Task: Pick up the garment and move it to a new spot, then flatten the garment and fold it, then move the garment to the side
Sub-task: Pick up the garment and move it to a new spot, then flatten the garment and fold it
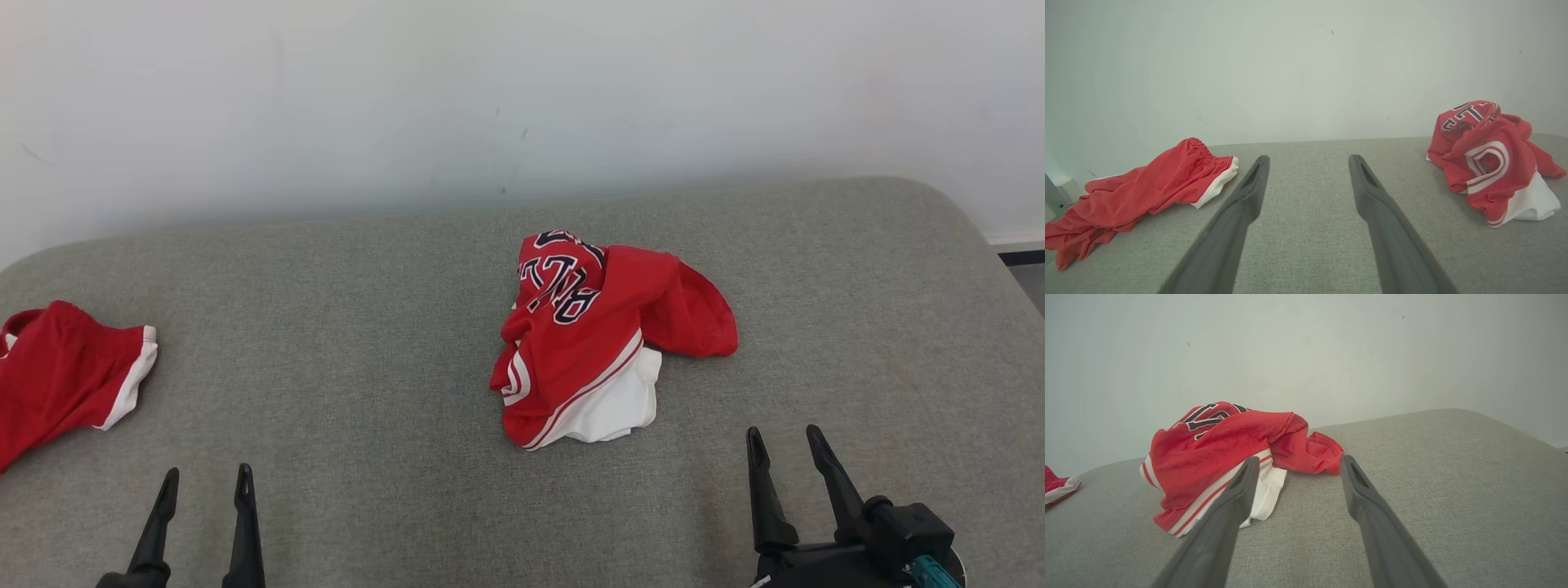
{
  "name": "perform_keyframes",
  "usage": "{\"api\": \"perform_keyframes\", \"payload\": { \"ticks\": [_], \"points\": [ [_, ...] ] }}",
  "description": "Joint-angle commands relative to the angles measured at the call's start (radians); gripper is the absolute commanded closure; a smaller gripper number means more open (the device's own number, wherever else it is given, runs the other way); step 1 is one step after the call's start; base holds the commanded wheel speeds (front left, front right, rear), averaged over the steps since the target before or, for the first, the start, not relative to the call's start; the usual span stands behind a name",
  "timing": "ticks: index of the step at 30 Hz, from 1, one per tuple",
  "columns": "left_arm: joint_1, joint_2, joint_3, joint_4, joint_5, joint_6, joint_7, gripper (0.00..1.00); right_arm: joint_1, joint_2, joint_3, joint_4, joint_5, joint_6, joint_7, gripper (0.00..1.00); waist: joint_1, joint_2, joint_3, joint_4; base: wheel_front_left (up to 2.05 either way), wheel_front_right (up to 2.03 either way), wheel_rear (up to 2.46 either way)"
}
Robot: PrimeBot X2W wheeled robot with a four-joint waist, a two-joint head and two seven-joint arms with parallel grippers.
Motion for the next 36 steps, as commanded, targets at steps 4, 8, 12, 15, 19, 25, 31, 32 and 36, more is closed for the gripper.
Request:
{"api": "perform_keyframes", "payload": {
  "ticks": [4,8,12,15,19,25,31,32,36],
  "points": [
    [0.013,-0.008,0.012,0.014,0.008,-0.014,-0.003,0.00,0.007,0.002,0.003,0.008,-0.008,-0.002,-0.001,0.00,0.0001,0.0000,0.000,-0.003,0.00,0.00,0.00],
    [0.018,-0.017,0.018,0.022,0.013,-0.019,-0.003,0.00,0.009,0.002,0.000,0.019,-0.015,-0.002,-0.001,0.00,0.0001,0.0000,-0.001,-0.004,0.00,0.00,0.00],
    [0.016,-0.020,0.021,0.026,0.020,-0.023,-0.003,0.00,0.010,0.002,-0.003,0.024,-0.015,-0.002,-0.001,0.00,0.0001,0.0000,-0.001,-0.003,0.00,0.00,0.00],
    [0.014,-0.022,0.026,0.028,0.023,-0.027,-0.003,0.00,0.011,0.002,-0.003,0.027,-0.016,-0.002,-0.001,0.00,0.0001,0.0000,-0.001,-0.001,0.00,0.00,0.00],
    [0.017,-0.029,0.029,0.025,0.031,-0.030,-0.003,0.00,0.012,0.002,-0.001,0.030,-0.014,-0.002,-0.001,0.00,0.0001,0.0000,0.000,0.001,0.00,0.00,0.00],
    [0.014,-0.029,0.035,0.033,0.033,-0.034,-0.003,0.00,0.010,0.002,0.002,0.032,-0.012,-0.002,-0.001,0.00,0.0001,0.0000,0.003,0.005,0.00,0.00,0.00],
    [0.012,-0.034,0.038,0.036,0.041,-0.039,-0.003,0.00,0.010,0.002,0.001,0.034,-0.013,-0.002,-0.001,0.00,0.0001,0.0000,0.006,0.008,0.00,0.00,0.00],
    [0.013,-0.036,0.039,0.038,0.039,-0.040,-0.003,0.00,0.010,0.002,0.001,0.035,-0.014,-0.002,-0.001,0.00,0.0001,0.0000,0.006,0.008,0.00,0.00,0.00],
    [0.013,-0.037,0.040,0.040,0.039,-0.038,-0.003,0.00,0.010,0.002,0.003,0.035,-0.014,-0.002,-0.001,0.00,0.0001,0.0000,0.006,0.008,0.00,0.00,0.00]
  ]
}}
